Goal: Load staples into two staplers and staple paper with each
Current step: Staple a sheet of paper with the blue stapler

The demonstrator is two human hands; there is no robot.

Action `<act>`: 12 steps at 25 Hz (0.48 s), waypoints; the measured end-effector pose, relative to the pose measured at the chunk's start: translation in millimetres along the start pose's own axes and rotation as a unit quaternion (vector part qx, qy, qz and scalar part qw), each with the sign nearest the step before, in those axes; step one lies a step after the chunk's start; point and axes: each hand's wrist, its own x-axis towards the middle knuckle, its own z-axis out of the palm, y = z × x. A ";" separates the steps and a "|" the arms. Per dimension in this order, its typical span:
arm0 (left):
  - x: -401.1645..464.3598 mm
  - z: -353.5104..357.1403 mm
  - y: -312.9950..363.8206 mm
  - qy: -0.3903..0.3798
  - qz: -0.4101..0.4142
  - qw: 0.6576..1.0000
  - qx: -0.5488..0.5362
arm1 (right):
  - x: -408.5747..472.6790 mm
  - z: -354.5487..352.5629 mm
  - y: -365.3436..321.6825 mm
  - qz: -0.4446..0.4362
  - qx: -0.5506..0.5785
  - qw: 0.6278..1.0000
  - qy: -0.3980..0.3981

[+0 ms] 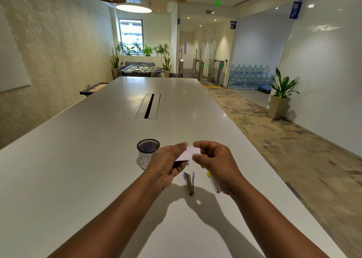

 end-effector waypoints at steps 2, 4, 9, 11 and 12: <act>-0.5 -1.6 0.3 -0.018 -0.004 1.000 0.013 | 0.3 -0.7 -1.3 0.018 0.023 1.000 0.002; -0.2 -3.6 1.2 -0.037 -0.005 0.999 0.031 | 0.3 -1.0 -2.0 0.027 0.037 0.999 0.003; 0.3 -5.1 0.4 -0.056 0.015 0.997 0.053 | -0.1 -2.3 -3.2 0.031 0.028 0.999 0.005; 0.6 -3.5 -1.2 -0.031 0.021 0.998 0.052 | -0.5 -2.0 -3.8 0.033 0.027 0.999 0.001; 1.2 -2.4 -2.2 -0.017 0.020 0.999 0.046 | -0.7 -1.7 -3.9 0.033 0.028 0.999 0.000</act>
